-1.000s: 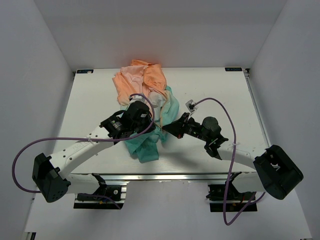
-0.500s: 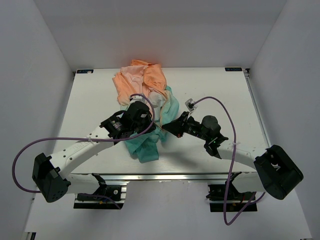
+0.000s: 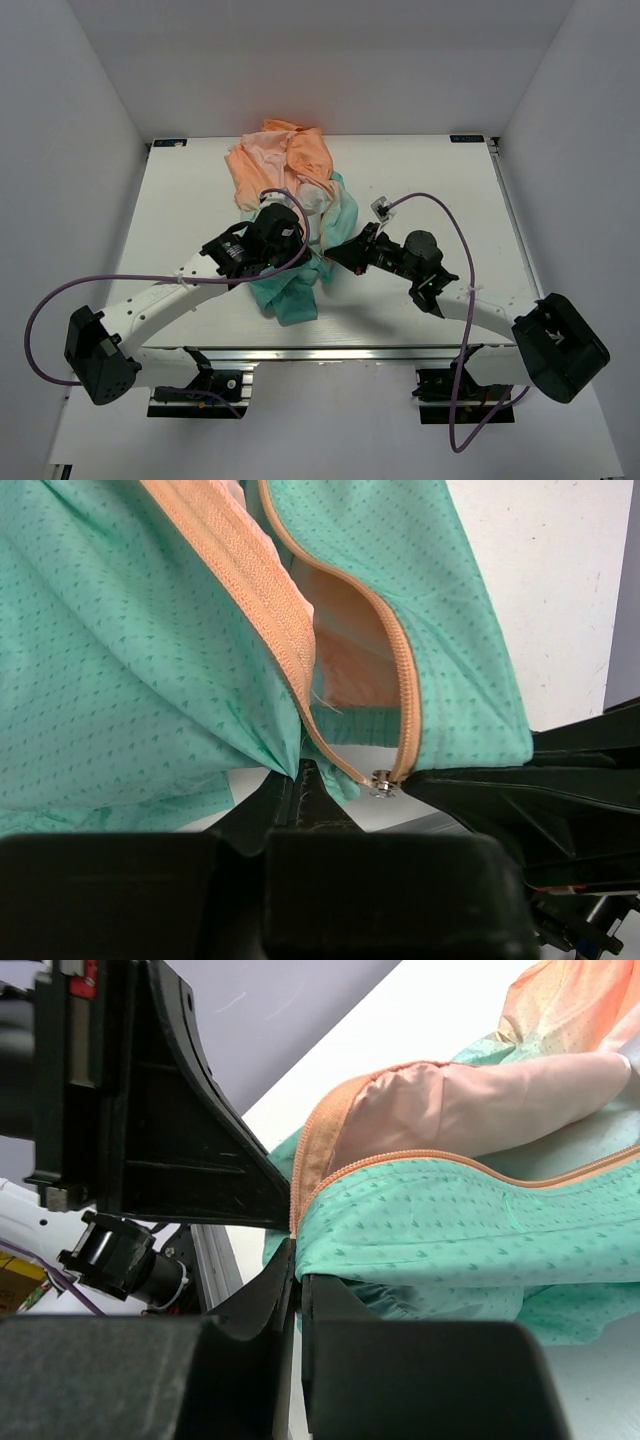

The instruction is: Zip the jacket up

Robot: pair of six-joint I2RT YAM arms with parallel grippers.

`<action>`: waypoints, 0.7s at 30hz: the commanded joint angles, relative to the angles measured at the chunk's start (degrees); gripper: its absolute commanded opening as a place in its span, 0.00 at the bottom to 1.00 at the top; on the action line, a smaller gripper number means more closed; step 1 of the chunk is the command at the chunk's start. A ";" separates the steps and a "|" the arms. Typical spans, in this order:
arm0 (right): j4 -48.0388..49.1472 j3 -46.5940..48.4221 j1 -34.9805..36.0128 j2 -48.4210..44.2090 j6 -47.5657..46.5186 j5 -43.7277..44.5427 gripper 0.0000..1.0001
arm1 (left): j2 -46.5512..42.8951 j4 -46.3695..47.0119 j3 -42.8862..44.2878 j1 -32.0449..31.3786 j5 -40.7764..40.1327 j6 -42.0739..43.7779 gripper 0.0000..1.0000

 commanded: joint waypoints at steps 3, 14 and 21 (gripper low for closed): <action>0.52 1.55 0.42 -2.35 -1.13 -0.55 0.00 | -1.81 0.40 -0.36 -0.17 0.11 0.08 0.00; -2.21 2.16 0.42 -2.26 -2.01 -0.46 0.00 | -2.16 0.40 -0.63 -0.17 0.28 -0.27 0.00; -1.42 2.42 0.86 -2.52 -1.66 -0.82 0.00 | -1.72 0.66 -0.98 -0.26 0.20 -0.18 0.00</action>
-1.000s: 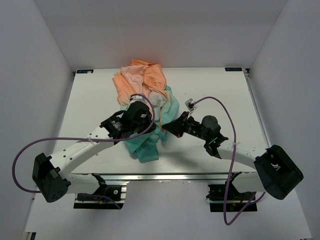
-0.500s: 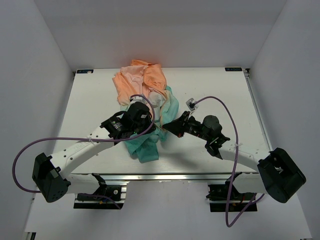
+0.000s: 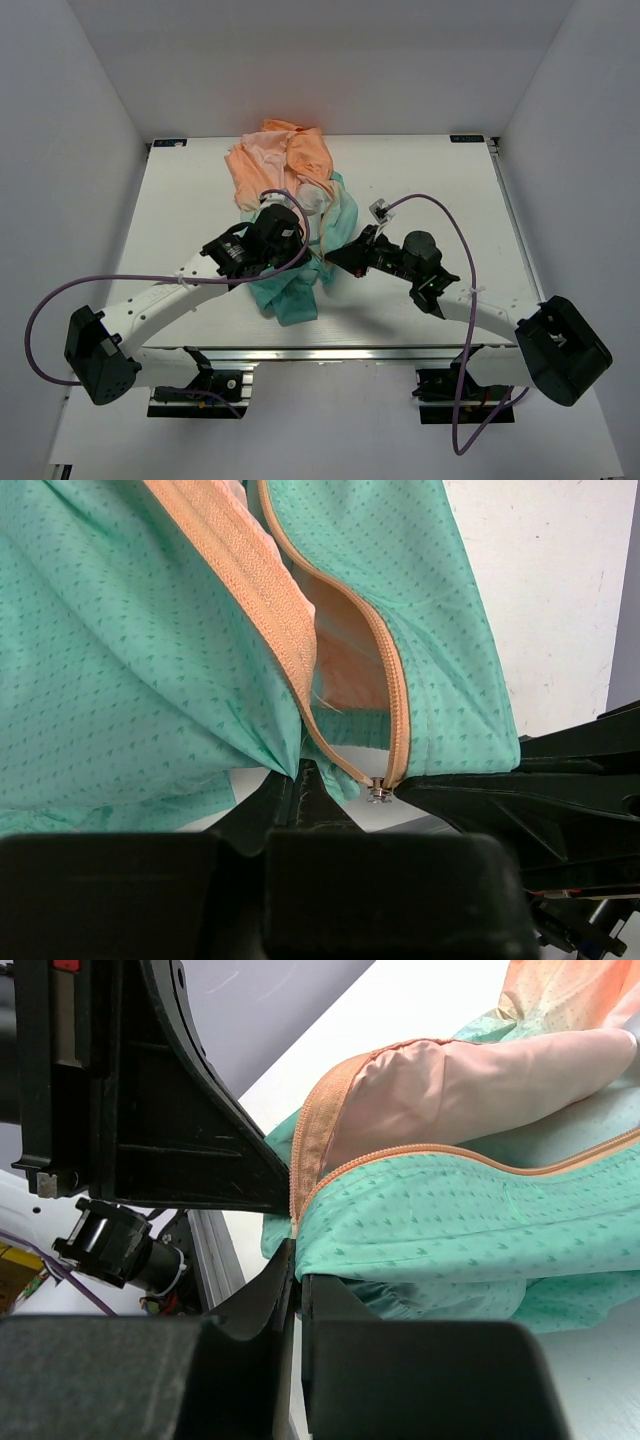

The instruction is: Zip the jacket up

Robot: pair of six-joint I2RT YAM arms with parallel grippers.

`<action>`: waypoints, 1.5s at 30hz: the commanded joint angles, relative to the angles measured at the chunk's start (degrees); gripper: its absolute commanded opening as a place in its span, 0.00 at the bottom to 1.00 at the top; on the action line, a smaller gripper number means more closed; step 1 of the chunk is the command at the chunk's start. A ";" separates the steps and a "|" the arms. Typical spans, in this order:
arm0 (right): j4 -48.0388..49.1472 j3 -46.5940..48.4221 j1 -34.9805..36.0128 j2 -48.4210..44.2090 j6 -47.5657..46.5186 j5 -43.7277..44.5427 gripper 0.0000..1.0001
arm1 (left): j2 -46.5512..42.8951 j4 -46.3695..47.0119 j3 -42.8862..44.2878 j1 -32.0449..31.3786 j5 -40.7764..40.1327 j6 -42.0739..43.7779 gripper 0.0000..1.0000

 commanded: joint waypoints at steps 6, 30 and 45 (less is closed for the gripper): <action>2.45 3.72 0.84 0.32 -0.67 -0.20 0.00 | -1.87 1.23 -1.33 -0.26 0.55 -0.03 0.00; -5.29 4.51 1.54 -0.55 -4.01 -0.20 0.00 | -3.81 0.62 -2.13 -0.61 -0.95 0.06 0.00; -4.76 4.16 1.63 -0.73 -2.87 -1.43 0.00 | -3.28 0.35 -1.95 -0.61 -1.30 0.41 0.00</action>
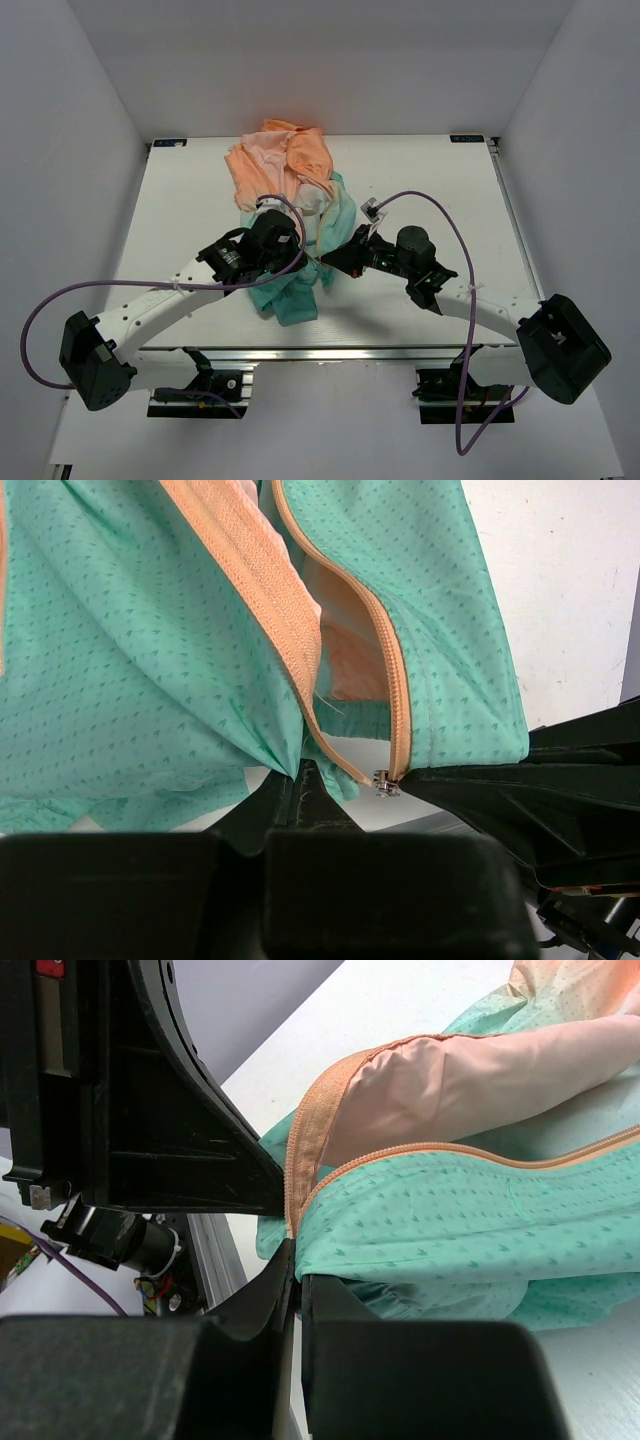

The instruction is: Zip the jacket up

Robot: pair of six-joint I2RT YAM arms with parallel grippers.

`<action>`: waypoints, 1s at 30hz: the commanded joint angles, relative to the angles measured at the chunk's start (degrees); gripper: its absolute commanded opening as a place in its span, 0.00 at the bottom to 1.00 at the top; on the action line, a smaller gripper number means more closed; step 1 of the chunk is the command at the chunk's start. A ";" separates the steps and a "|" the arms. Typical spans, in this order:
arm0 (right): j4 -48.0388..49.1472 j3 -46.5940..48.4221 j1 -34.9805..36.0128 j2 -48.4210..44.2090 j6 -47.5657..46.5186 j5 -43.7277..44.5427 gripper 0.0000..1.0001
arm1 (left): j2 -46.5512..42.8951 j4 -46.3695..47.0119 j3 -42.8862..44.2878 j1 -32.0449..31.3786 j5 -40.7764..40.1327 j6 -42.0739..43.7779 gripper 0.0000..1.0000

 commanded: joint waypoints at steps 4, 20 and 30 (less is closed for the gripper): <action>2.55 0.86 0.29 -1.19 0.28 -0.62 0.00 | -1.16 -0.04 0.96 -0.28 -1.04 0.39 0.00; 3.16 1.74 0.65 -0.04 0.02 -1.85 0.00 | -0.54 0.49 1.31 -0.19 -0.34 0.74 0.00; 2.90 2.53 0.91 0.22 -0.60 -2.03 0.00 | -0.28 1.01 1.40 -0.28 0.54 1.09 0.00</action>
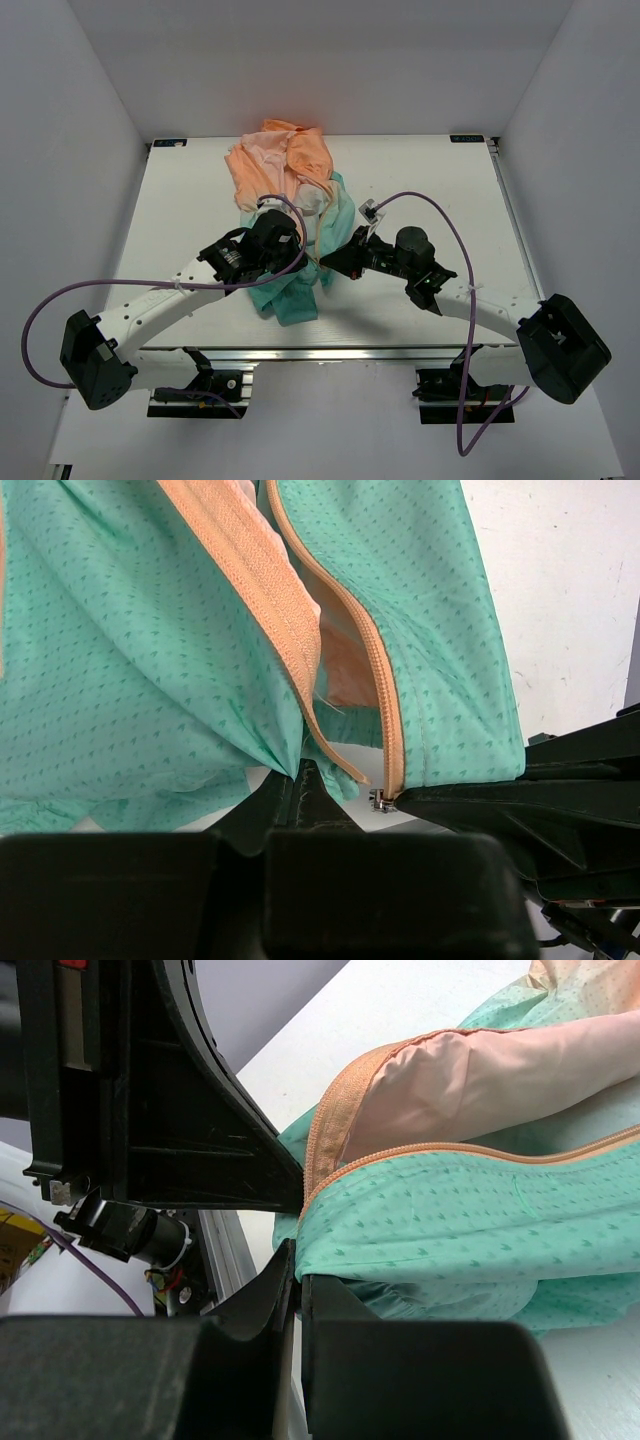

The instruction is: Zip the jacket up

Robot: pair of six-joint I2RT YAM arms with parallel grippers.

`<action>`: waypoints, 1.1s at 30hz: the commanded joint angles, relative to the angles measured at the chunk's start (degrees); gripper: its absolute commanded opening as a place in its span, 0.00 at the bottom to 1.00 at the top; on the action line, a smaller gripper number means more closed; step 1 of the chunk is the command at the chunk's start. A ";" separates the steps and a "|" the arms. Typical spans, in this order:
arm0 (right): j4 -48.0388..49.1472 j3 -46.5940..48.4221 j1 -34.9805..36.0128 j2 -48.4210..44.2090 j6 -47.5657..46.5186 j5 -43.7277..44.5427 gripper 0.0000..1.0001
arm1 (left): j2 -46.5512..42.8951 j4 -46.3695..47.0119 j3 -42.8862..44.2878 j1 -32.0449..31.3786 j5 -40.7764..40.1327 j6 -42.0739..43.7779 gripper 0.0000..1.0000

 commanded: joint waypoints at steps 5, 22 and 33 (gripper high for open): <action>3.97 2.70 0.47 0.37 -0.92 -0.21 0.00 | -0.81 1.39 0.85 -0.19 1.38 0.61 0.00; 5.30 3.94 0.91 1.96 -0.75 1.02 0.00 | -1.33 2.00 -0.29 -0.28 2.96 1.14 0.00; 1.26 3.85 0.91 0.38 -2.94 2.16 0.00 | -2.39 0.78 -0.82 -0.19 2.52 1.66 0.00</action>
